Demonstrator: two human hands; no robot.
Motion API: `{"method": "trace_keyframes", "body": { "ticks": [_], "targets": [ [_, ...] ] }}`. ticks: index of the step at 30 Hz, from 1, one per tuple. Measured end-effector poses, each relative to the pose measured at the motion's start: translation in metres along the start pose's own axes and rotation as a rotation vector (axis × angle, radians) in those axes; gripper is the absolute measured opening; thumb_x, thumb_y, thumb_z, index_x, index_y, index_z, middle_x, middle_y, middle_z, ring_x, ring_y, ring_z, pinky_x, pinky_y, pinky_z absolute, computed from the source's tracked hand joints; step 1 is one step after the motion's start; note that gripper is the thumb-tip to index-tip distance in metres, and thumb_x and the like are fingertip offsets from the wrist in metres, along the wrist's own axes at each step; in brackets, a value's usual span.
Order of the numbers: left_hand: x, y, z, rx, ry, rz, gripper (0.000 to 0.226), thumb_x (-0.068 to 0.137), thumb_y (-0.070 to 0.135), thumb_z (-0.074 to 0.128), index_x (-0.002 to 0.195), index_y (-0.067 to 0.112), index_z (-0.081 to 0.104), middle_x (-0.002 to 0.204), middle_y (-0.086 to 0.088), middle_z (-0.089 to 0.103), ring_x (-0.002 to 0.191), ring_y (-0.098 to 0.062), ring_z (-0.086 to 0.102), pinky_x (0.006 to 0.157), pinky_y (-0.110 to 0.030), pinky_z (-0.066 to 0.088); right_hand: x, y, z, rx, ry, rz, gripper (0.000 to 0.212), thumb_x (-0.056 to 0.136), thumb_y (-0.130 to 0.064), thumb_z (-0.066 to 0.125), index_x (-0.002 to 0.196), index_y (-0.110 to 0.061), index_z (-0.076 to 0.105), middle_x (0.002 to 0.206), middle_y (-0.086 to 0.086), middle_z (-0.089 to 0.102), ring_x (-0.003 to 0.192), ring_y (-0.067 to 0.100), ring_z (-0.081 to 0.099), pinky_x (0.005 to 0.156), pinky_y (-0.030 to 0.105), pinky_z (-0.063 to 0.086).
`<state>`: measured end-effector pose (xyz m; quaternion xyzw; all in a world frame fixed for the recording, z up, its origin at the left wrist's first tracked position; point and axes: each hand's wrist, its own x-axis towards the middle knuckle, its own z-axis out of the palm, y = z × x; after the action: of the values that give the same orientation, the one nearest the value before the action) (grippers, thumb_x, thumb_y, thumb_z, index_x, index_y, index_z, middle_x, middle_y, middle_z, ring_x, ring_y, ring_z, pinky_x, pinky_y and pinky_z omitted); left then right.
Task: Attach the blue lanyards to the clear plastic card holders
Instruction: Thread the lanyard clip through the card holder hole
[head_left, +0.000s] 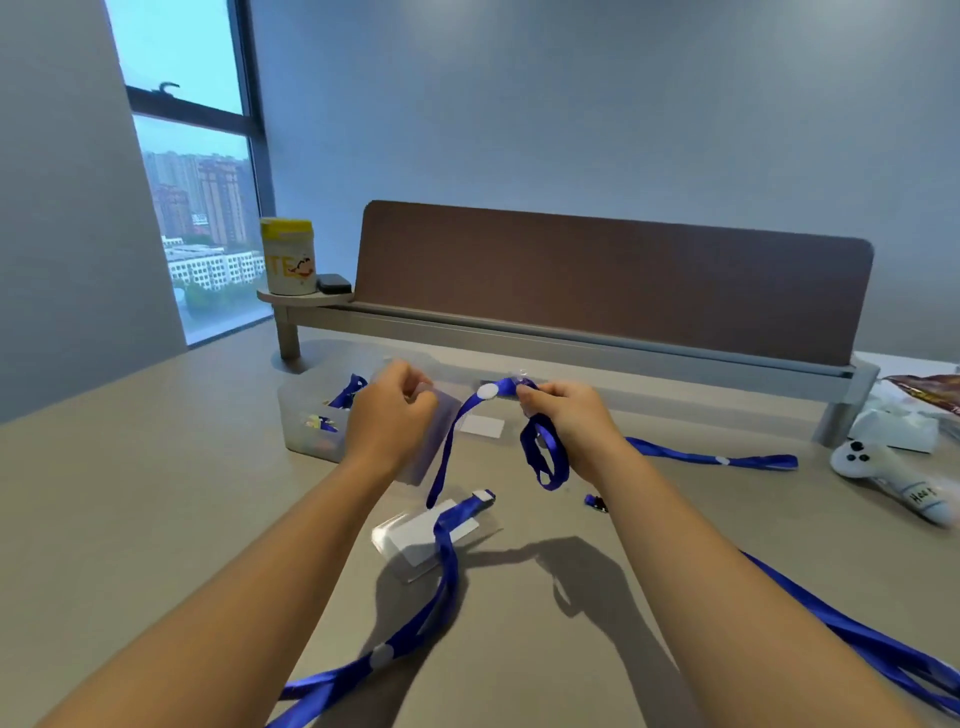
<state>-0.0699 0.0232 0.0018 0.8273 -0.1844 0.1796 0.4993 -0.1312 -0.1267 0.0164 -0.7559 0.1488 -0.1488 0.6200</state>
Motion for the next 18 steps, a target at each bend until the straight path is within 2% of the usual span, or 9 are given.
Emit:
{"method": "trace_keyframes", "body": {
  "ticks": [2,4,5,7,10,14,18],
  "targets": [
    [0.007,0.001,-0.012,-0.010,0.007,-0.024,0.011,0.089,0.011,0.044,0.091,0.006,0.053,0.085,-0.007,0.052,0.078,-0.018,0.047,0.056,-0.024,0.038,0.004,-0.009,0.010,0.015,0.025,-0.005,0.016,0.089,-0.017,0.055,0.079,-0.005,0.061,0.065,0.005,0.048,0.056,0.015,0.039,0.057,0.025,0.038],
    [0.016,-0.003,-0.024,-0.024,0.019,-0.057,0.007,0.090,0.012,0.043,0.087,0.011,0.049,0.088,-0.006,0.051,0.081,-0.019,0.046,0.066,-0.030,0.038,0.014,-0.015,0.025,0.036,0.063,-0.007,0.024,0.089,-0.016,0.055,0.097,0.005,0.062,0.067,0.006,0.048,0.059,0.015,0.039,0.061,0.028,0.039],
    [0.020,-0.008,-0.030,-0.030,0.027,-0.075,0.007,0.090,0.012,0.043,0.086,0.014,0.047,0.089,-0.005,0.051,0.082,-0.019,0.046,0.069,-0.031,0.037,0.019,-0.018,0.034,0.045,0.074,-0.003,0.024,0.089,-0.017,0.055,0.099,0.004,0.062,0.068,0.006,0.049,0.061,0.015,0.040,0.063,0.029,0.040],
    [0.031,-0.021,-0.041,-0.045,0.050,-0.109,0.006,0.090,0.012,0.043,0.086,0.016,0.046,0.091,-0.004,0.050,0.083,-0.021,0.047,0.070,-0.033,0.039,0.032,-0.022,0.053,0.076,0.077,-0.002,0.016,0.089,-0.016,0.055,0.085,-0.002,0.063,0.069,0.005,0.051,0.063,0.016,0.041,0.063,0.027,0.040],
    [0.053,-0.047,-0.059,-0.074,0.122,-0.163,0.009,0.090,0.012,0.044,0.095,0.013,0.051,0.096,-0.005,0.051,0.086,-0.022,0.048,0.070,-0.034,0.042,0.060,-0.027,0.084,0.101,0.092,-0.002,0.023,0.088,-0.015,0.054,0.065,-0.015,0.054,0.067,0.002,0.052,0.061,0.013,0.044,0.059,0.024,0.041],
    [0.086,-0.078,-0.076,-0.058,0.236,-0.179,0.018,0.089,0.012,0.046,0.103,0.006,0.056,0.107,-0.015,0.060,0.086,-0.022,0.047,0.070,-0.033,0.039,0.102,-0.034,0.123,0.105,0.118,0.034,0.024,0.087,-0.016,0.056,0.063,-0.016,0.053,0.069,0.003,0.053,0.064,0.015,0.047,0.072,0.033,0.044],
    [0.112,-0.101,-0.081,-0.066,0.301,-0.148,0.019,0.088,0.011,0.047,0.104,0.005,0.056,0.104,-0.012,0.058,0.087,-0.019,0.045,0.068,-0.032,0.040,0.145,-0.033,0.153,0.041,0.139,0.035,0.021,0.086,-0.015,0.056,0.065,-0.014,0.051,0.066,0.000,0.049,0.062,0.013,0.043,0.066,0.030,0.041]
  ]
}}
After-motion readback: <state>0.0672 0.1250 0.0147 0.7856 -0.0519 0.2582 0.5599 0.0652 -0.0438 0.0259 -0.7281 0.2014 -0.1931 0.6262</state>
